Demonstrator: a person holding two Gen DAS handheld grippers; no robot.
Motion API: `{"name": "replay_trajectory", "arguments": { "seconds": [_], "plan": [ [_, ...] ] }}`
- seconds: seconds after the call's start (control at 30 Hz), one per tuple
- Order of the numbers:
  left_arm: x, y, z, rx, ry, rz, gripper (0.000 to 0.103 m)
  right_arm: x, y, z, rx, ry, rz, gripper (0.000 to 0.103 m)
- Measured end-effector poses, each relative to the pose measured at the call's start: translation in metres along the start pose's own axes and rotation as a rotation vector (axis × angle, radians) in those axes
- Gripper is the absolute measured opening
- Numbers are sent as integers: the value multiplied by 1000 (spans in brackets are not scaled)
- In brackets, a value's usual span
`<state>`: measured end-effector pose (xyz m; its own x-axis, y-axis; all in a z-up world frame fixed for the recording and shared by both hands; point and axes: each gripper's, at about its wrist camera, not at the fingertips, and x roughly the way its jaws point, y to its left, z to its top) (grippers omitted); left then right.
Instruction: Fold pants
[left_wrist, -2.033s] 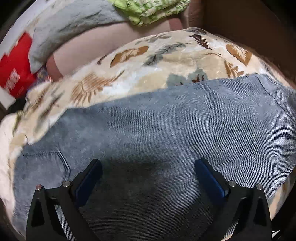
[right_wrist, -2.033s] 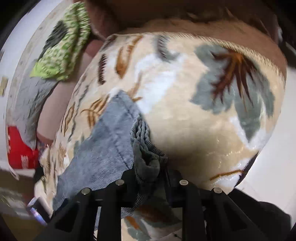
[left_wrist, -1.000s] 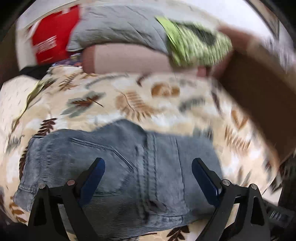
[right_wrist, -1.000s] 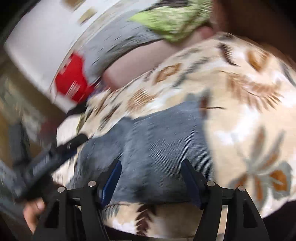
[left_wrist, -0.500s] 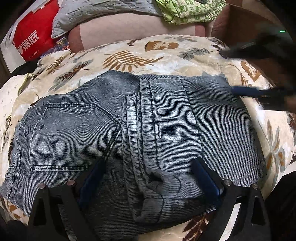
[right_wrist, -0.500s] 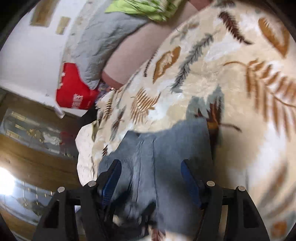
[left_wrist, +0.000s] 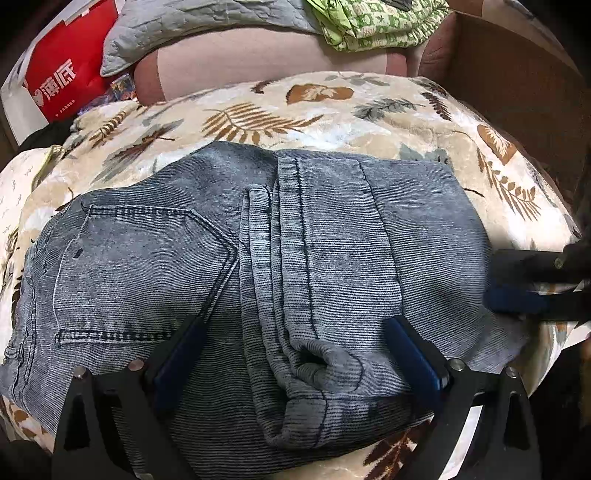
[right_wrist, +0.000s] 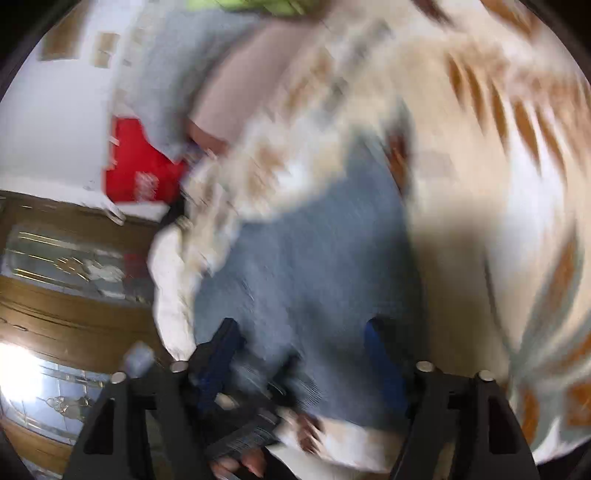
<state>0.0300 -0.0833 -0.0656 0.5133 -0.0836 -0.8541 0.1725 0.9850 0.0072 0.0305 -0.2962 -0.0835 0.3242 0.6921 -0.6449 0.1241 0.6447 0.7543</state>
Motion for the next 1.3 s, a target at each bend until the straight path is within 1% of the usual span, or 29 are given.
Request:
{"name": "replay_trajectory", "arguments": {
  "seconds": [0.03,0.07,0.1,0.17,0.2,0.23,0.27,0.3,0.33,0.37,0.4,0.47,0.5,0.6,0.63,0.7,0.77,0.83,0.9,0.97,1.0,1.07,1.1,1.17,1.2,1.27,1.3],
  "plan": [
    [-3,2,1,-4,1,-14,98,-4,0,-2,9,-29,18,75],
    [-9,7,2,-21,-8,-31,98,-9,3,-2,23,-29,17,75],
    [-16,12,2,-45,-27,-33,98,-17,11,-3,13,-39,-4,75],
    [-36,27,-1,-95,-89,-39,98,-32,23,-8,-31,-91,-6,75],
    [-42,33,-3,-112,-109,-34,98,-38,26,-14,-45,-98,14,75],
    [-48,42,-7,-141,-117,-13,98,-36,24,-19,-46,-93,15,75],
    [-49,48,-10,-156,-109,-10,98,-31,20,-24,-45,-78,-14,78],
    [-49,54,-13,-170,-90,-16,98,-13,9,-25,-23,-30,-75,78],
    [-51,61,-17,-188,-75,-21,98,-11,3,-28,-11,-48,-58,78],
    [-56,70,-21,-214,-81,-21,98,-18,6,-28,-2,-70,-51,78],
    [-65,80,-27,-245,-104,-19,98,-22,14,-27,-6,-58,-67,78],
    [-84,100,-38,-316,-153,-23,98,-26,29,-25,-47,-72,-92,78],
    [-91,110,-44,-353,-172,-29,98,-27,41,-24,-90,-83,-120,78],
    [-108,144,-64,-497,-205,-49,98,-28,68,-24,-183,-85,-155,78],
    [-112,155,-71,-546,-218,-56,98,-26,75,-24,-195,-81,-152,78],
    [-115,176,-83,-635,-237,-46,98,-15,93,-19,-215,-48,-124,78],
    [-115,196,-93,-711,-230,-48,98,8,114,-15,-222,9,-82,78],
    [-109,210,-97,-765,-209,-65,98,31,137,-15,-247,69,-26,78],
    [-100,215,-99,-796,-177,-73,98,56,154,-13,-243,121,19,78],
    [-93,221,-101,-829,-154,-99,98,83,161,-8,-236,175,31,78],
    [-90,222,-101,-838,-143,-111,98,106,160,-4,-235,223,-9,79],
    [-86,228,-105,-878,-122,-140,98,140,145,-2,-199,309,-151,79],
    [-83,232,-107,-900,-108,-156,98,142,146,-1,-189,299,-168,79],
    [-79,239,-110,-938,-96,-183,98,133,162,-1,-204,312,-181,79],
    [-77,242,-111,-958,-90,-188,98,125,174,-1,-239,295,-167,79],
    [-71,247,-112,-987,-79,-220,98,117,185,0,-287,241,-182,80],
    [-69,248,-112,-994,-75,-230,98,120,183,1,-288,235,-188,84]
  ]
}}
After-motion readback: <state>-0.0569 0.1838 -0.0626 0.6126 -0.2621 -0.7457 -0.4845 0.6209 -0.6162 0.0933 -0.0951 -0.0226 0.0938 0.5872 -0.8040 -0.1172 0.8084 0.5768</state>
